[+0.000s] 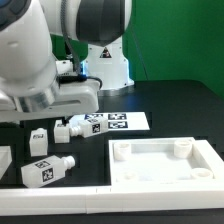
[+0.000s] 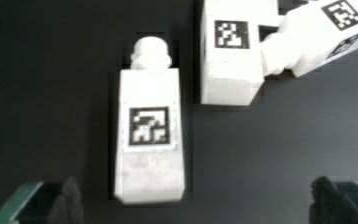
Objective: Assemble one leg
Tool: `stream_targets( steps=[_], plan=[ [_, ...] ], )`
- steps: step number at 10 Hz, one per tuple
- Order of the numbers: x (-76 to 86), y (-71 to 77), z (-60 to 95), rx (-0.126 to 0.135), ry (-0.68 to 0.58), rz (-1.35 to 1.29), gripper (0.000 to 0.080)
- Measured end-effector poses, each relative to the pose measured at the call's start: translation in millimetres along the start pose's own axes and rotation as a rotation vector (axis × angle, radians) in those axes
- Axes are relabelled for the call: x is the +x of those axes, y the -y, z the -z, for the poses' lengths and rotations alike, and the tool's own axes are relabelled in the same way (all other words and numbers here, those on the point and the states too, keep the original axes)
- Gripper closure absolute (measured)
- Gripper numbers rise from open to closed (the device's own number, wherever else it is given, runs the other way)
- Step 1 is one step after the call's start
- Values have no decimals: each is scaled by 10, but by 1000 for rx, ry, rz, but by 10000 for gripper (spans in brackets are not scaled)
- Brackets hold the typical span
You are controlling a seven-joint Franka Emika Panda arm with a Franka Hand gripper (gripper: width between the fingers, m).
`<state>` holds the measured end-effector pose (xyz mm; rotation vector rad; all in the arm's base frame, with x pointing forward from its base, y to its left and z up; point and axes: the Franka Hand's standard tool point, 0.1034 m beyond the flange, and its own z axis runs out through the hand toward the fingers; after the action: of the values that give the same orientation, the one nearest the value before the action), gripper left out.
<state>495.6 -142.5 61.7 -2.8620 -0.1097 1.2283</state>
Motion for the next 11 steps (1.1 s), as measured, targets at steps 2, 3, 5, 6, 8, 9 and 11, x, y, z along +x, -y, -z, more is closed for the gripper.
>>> stream_targets(
  steps=[2, 3, 5, 6, 8, 9, 11],
  plan=[
    [295, -267, -97, -49, 40, -8, 151],
    [296, -263, -76, -58, 39, -18, 151],
    [301, -268, -91, -57, 40, -18, 151],
    [302, -268, -93, -57, 40, -18, 151],
    [285, -208, -158, -64, 48, -35, 151],
    [255, -173, -241, -62, 58, -33, 151],
    [253, -186, -393, -61, 56, -33, 151]
  ],
)
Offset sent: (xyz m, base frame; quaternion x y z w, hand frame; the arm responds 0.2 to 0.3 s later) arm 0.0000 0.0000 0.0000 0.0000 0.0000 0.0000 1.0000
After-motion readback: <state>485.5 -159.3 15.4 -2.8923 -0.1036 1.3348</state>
